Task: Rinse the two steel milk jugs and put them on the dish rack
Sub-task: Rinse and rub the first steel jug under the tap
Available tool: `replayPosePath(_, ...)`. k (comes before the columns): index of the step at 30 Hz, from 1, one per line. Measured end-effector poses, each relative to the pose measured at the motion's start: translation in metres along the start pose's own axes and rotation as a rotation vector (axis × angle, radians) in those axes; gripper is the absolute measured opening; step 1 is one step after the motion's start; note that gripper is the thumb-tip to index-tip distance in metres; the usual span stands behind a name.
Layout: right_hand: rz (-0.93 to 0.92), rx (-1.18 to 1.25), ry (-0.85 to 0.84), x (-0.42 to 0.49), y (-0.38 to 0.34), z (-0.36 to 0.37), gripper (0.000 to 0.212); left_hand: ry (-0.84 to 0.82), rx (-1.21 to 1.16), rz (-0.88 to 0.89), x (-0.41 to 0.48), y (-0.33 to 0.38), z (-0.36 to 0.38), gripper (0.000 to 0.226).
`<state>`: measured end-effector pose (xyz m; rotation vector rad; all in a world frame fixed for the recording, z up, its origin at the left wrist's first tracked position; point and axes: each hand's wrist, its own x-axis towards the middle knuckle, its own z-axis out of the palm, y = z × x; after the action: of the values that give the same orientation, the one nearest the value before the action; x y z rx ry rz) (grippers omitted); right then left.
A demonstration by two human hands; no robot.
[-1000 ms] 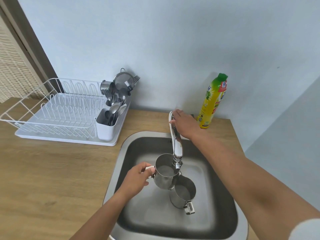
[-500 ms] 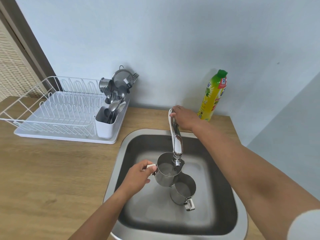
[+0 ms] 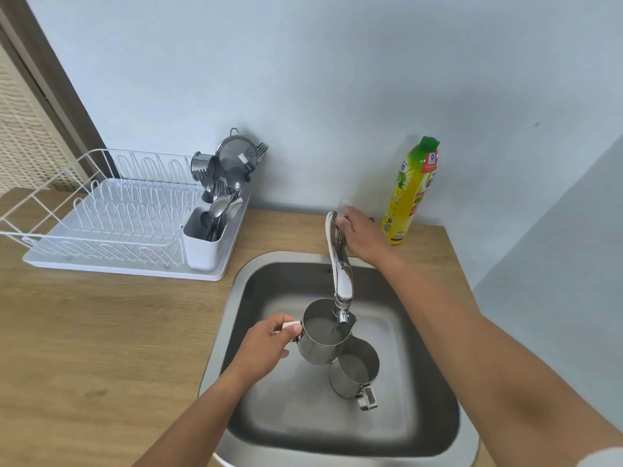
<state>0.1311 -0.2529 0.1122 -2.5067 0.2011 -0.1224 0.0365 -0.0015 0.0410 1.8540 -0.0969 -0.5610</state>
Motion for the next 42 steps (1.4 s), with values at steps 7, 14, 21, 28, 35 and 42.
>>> replayPosePath(7,0.39,0.155,0.005,-0.104,0.057,0.02,0.062,-0.002,-0.003,0.008,-0.001,-0.001,-0.002,0.013)
replayPosePath(14,0.452,0.057,-0.413,-0.209,0.068,0.078,0.119,0.007,-0.032,-0.004,0.002,-0.008,-0.002,0.012)
replayPosePath(21,0.466,-0.002,-0.153,-0.214,0.072,0.107,0.107,0.02,-0.025,-0.011,0.005,-0.01,0.001,0.014)
replayPosePath(28,0.481,0.055,-0.145,-0.194,0.09,0.088,0.105,0.018,-0.015,-0.024,0.005,-0.01,0.007,0.014)
replayPosePath(35,0.545,0.044,-0.059,-0.16,0.11,0.067,0.103,-0.008,-0.011,-0.049,0.006,-0.016,0.012,0.013)
replayPosePath(42,0.463,-0.105,0.08,-0.153,0.098,0.063,0.086,-0.029,-0.041,-0.074,0.006,-0.021,0.017,0.012)
